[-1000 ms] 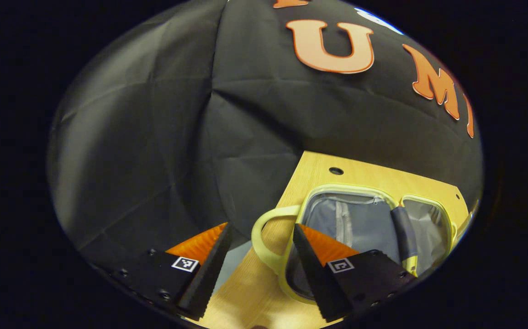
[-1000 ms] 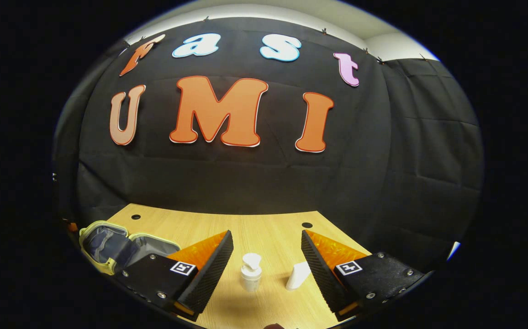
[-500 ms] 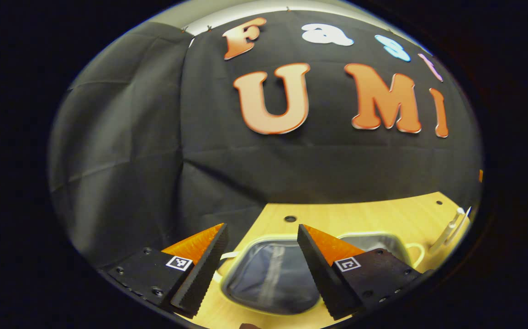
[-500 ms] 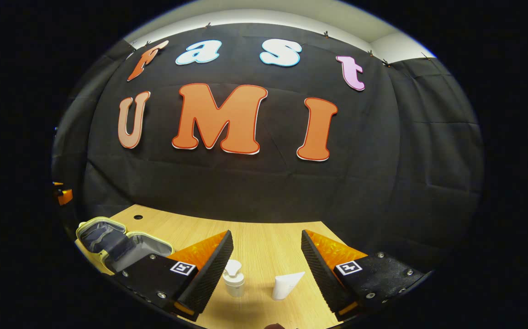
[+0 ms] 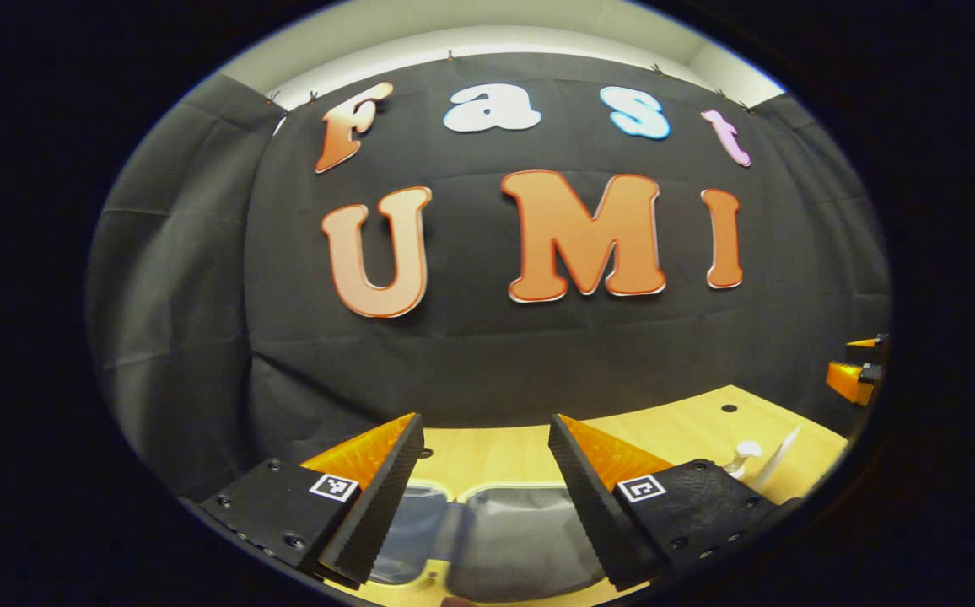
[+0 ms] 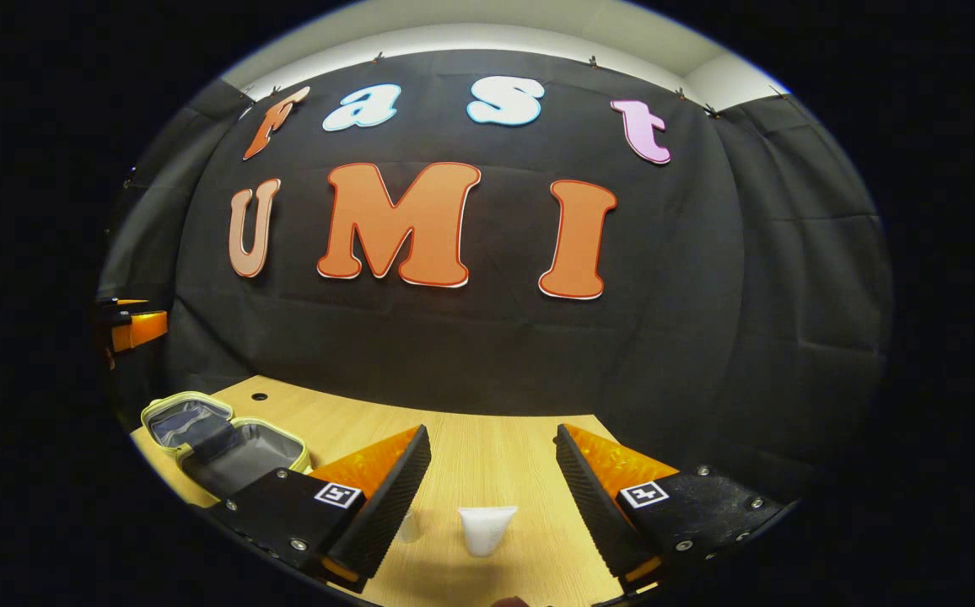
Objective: First open the suitcase, pack the skin care products into it, and then close the suitcase.
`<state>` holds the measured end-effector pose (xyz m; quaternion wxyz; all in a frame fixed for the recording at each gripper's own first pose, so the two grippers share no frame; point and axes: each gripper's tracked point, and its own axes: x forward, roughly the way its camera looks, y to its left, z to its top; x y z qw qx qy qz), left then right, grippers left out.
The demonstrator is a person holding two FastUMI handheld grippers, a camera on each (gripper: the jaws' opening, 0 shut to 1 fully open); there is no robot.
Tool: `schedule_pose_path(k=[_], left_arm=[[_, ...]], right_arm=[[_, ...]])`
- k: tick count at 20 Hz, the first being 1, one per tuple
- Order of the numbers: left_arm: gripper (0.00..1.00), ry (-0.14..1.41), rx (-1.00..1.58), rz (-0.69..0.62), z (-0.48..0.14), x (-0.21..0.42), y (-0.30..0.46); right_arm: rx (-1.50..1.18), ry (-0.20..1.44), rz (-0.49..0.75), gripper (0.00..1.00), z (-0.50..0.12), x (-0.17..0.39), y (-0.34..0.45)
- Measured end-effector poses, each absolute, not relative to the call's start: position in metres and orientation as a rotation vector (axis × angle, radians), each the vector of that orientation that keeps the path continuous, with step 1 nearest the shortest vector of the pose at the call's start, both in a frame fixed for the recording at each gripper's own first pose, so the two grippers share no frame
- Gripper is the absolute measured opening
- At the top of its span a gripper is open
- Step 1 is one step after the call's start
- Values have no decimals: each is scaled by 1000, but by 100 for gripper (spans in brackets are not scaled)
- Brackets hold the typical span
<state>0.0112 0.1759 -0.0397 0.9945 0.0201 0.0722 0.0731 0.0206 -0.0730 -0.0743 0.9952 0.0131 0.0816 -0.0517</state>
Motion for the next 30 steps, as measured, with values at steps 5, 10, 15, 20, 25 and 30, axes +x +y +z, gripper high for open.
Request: schedule_pose_path(k=[5, 10, 15, 20, 25, 30], left_arm=[[95, 150, 36, 75, -45, 17, 98], [95, 163, 53, -9, -69, 16, 26], [96, 238, 63, -66, -109, 15, -23], [96, 322, 76, -152, -157, 25, -67], [96, 414, 90, -230, -220, 37, -108], [96, 520, 55, -264, -288, 50, -138]], right_arm=[[9, 176, -48, 96, -88, 19, -84], [17, 199, 18, 96, -110, 19, -83], [27, 249, 53, 96, -129, 18, -81], [10, 303, 58, 96, -154, 21, -86], [16, 352, 53, 96, -177, 21, -91], [10, 401, 47, 96, -198, 16, -92]])
